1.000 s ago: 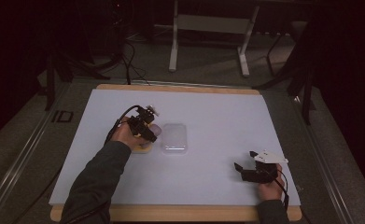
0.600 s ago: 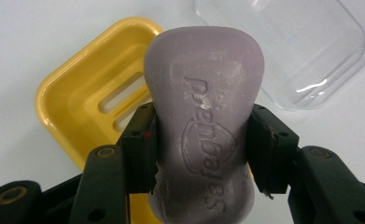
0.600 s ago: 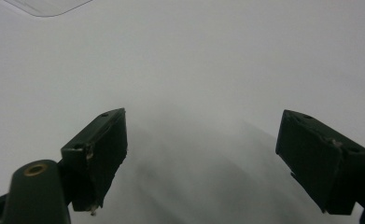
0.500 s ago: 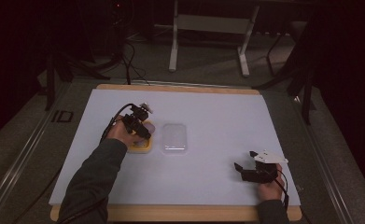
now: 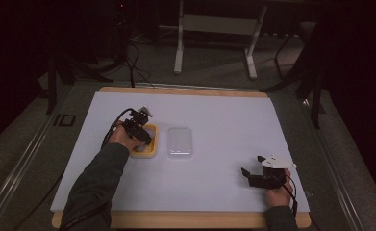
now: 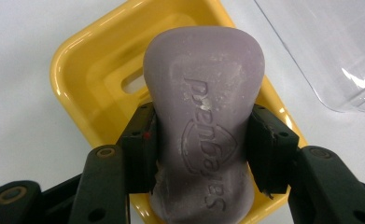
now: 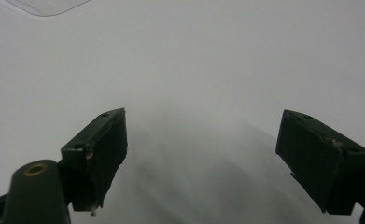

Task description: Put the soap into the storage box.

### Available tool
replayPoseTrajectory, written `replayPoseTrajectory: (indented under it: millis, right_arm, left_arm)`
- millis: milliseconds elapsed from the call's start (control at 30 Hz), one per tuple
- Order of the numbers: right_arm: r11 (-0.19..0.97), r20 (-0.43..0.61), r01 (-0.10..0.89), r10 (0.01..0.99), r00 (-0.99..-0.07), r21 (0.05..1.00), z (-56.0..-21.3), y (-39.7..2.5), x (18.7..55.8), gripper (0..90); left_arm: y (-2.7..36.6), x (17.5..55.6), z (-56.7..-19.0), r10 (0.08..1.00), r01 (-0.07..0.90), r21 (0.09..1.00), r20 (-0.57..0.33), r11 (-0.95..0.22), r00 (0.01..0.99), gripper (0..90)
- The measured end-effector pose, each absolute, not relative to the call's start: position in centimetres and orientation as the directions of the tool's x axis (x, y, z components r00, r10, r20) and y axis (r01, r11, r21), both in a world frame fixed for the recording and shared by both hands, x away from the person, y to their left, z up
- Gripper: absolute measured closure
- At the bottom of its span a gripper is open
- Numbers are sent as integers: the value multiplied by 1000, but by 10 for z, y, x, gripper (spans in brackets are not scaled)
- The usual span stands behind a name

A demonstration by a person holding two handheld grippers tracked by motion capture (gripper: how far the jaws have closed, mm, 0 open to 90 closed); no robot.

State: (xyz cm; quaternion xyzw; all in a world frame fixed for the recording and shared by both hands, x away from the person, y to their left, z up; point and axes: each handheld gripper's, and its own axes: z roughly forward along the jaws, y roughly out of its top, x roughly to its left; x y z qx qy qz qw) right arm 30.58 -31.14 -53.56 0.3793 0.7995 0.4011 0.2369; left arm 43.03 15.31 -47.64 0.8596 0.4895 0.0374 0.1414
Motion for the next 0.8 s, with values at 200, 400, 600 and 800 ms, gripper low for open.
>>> replayPoseTrajectory:
  millis: [200, 400, 600, 800]
  right_arm:
    - [390, -74, 417, 797, -600, 821, -536, -311, 306, 163]
    - [392, -76, 417, 796, -600, 820, -536, -311, 306, 163]
    - [393, -77, 417, 796, -600, 819, -536, -311, 306, 162]
    - [392, -76, 417, 796, -600, 820, -536, -311, 306, 162]
  left_arm:
    - [154, 434, -481, 855, 842, 264, -99, -471, 510, 494]
    - [162, 434, -478, 869, 854, 290, -123, -431, 480, 419]
    - [165, 432, -468, 867, 845, 321, -120, -427, 484, 382]
    - [161, 430, -464, 856, 824, 343, -97, -450, 508, 370]
